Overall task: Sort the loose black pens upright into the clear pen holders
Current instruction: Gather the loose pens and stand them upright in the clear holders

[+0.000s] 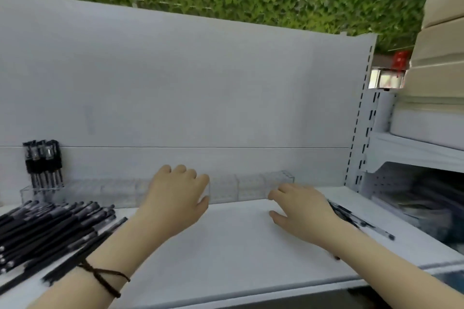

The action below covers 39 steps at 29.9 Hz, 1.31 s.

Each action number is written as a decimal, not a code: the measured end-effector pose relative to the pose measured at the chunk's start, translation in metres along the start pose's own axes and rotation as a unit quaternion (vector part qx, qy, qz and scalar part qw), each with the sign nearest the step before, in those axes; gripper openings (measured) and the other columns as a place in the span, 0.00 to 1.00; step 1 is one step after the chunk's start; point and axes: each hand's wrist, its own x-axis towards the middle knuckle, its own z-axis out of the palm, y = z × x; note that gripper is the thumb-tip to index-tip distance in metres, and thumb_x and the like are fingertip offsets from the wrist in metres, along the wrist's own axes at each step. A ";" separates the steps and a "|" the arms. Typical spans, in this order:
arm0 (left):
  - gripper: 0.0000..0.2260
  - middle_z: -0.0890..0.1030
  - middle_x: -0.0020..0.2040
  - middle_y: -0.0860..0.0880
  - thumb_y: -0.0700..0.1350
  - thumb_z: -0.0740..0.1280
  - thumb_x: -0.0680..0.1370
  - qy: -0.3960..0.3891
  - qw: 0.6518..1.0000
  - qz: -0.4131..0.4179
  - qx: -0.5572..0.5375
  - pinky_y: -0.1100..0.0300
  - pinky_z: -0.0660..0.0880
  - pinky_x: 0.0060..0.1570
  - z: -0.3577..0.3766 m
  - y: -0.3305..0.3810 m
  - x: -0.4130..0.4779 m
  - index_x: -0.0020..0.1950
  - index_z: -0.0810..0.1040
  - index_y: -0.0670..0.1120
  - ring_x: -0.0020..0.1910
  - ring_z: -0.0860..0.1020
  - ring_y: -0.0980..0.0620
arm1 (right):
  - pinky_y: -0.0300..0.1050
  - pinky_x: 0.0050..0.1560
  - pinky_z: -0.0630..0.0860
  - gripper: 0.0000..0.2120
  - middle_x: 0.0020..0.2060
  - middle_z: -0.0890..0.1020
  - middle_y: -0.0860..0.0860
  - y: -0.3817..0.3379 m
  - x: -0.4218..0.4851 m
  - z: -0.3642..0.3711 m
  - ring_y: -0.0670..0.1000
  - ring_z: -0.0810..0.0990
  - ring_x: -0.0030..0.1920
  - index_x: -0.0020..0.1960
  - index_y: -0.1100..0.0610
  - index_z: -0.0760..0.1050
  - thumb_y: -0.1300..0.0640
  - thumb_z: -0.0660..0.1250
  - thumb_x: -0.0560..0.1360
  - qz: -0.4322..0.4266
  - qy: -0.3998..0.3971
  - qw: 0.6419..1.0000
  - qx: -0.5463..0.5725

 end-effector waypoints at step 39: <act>0.09 0.84 0.38 0.53 0.48 0.63 0.79 -0.087 0.787 -0.269 -0.549 0.59 0.75 0.38 0.052 0.190 0.133 0.43 0.81 0.49 0.40 0.80 0.55 | 0.37 0.27 0.72 0.06 0.35 0.80 0.52 0.169 0.049 0.033 0.45 0.77 0.29 0.48 0.62 0.79 0.62 0.72 0.73 0.116 -0.144 0.795 0.577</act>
